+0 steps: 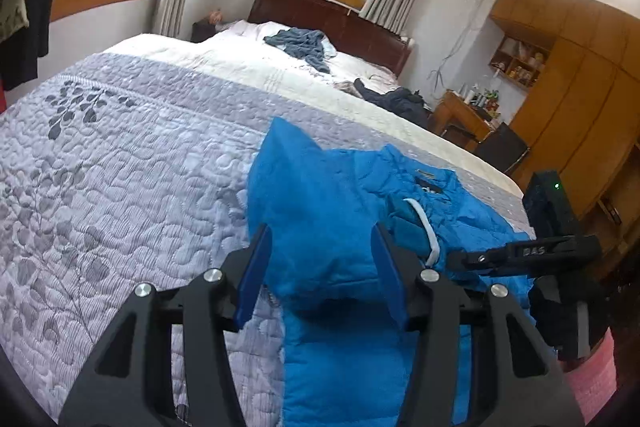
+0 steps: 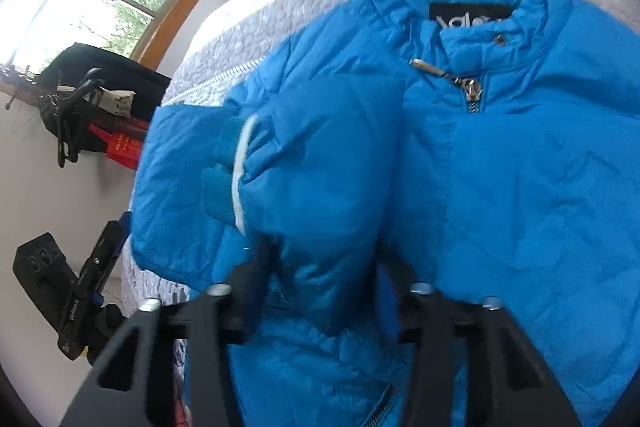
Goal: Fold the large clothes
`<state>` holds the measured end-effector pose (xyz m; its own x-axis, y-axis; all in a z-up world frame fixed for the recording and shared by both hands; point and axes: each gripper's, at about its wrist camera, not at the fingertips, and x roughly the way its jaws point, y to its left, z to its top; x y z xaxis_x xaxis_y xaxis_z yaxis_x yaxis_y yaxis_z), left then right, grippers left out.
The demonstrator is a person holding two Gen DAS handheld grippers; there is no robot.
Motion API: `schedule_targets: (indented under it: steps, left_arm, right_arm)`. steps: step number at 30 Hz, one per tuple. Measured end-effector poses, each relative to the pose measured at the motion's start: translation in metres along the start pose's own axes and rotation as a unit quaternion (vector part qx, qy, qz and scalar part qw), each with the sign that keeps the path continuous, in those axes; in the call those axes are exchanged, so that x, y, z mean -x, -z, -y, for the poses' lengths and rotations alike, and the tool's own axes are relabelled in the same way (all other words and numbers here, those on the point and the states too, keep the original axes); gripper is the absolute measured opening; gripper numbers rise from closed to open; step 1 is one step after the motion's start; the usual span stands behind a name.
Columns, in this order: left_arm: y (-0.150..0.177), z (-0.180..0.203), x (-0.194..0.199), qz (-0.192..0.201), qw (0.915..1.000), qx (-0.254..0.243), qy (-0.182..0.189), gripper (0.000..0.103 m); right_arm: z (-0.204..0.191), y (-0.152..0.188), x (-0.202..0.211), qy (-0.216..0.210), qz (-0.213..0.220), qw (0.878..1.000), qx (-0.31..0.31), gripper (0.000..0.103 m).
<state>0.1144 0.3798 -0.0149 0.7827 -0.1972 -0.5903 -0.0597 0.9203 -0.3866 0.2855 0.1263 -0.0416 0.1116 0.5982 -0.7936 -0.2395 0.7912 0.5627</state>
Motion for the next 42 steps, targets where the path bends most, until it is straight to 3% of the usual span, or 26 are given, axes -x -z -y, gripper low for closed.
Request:
schedule_targets:
  steps: [1, 4, 12, 16, 20, 25, 27, 29, 32, 39, 42]
  left_arm:
    - [0.001, -0.001, 0.000, -0.002, 1.0000, 0.001, -0.001, 0.051]
    - [-0.001, 0.003, -0.002, -0.006, 1.0000, -0.003, 0.000, 0.051]
    - [-0.004, 0.052, -0.019, -0.021, 0.9976, -0.062, 0.024, 0.051]
    - [0.004, 0.073, -0.054, -0.068, 0.9944, -0.072, 0.039, 0.052]
    - [0.015, 0.071, -0.090, -0.099, 0.9927, -0.068, 0.014, 0.052]
    - [0.021, 0.069, -0.092, -0.096, 0.9922, -0.079, 0.005, 0.052]
    - [0.018, 0.069, -0.083, -0.094, 0.9929, -0.072, 0.009, 0.052]
    - [0.014, 0.069, -0.073, -0.086, 0.9939, -0.068, 0.016, 0.054]
    - [0.009, 0.077, -0.064, -0.073, 0.9943, -0.077, 0.002, 0.059]
    - [0.017, 0.068, -0.082, -0.102, 0.9926, -0.066, -0.006, 0.060]
    - [0.018, 0.066, -0.085, -0.102, 0.9923, -0.070, -0.006, 0.060]
  right_arm:
    - [-0.001, 0.000, 0.003, 0.001, 0.005, 1.000, 0.006, 0.026]
    - [-0.003, 0.005, 0.025, -0.007, 0.027, 0.999, 0.018, 0.018]
    - [0.033, 0.023, 0.105, 0.023, 0.097, 0.995, 0.001, 0.018]
    - [0.062, 0.027, 0.102, 0.018, 0.088, 0.995, -0.033, 0.018]
    - [0.086, 0.029, 0.086, 0.023, 0.073, 0.996, -0.052, 0.019]
    - [0.093, 0.029, 0.077, 0.036, 0.063, 0.996, -0.050, 0.033]
    - [0.083, 0.032, 0.087, 0.068, 0.076, 0.994, -0.037, 0.042]
    - [0.071, 0.036, 0.098, 0.100, 0.096, 0.990, -0.016, 0.044]
    - [0.044, 0.037, 0.109, 0.126, 0.114, 0.985, 0.020, 0.053]
    - [-0.001, 0.020, 0.058, 0.207, 0.079, 0.972, 0.084, 0.078]
    - [-0.002, 0.013, 0.033, 0.269, 0.072, 0.956, 0.096, 0.081]
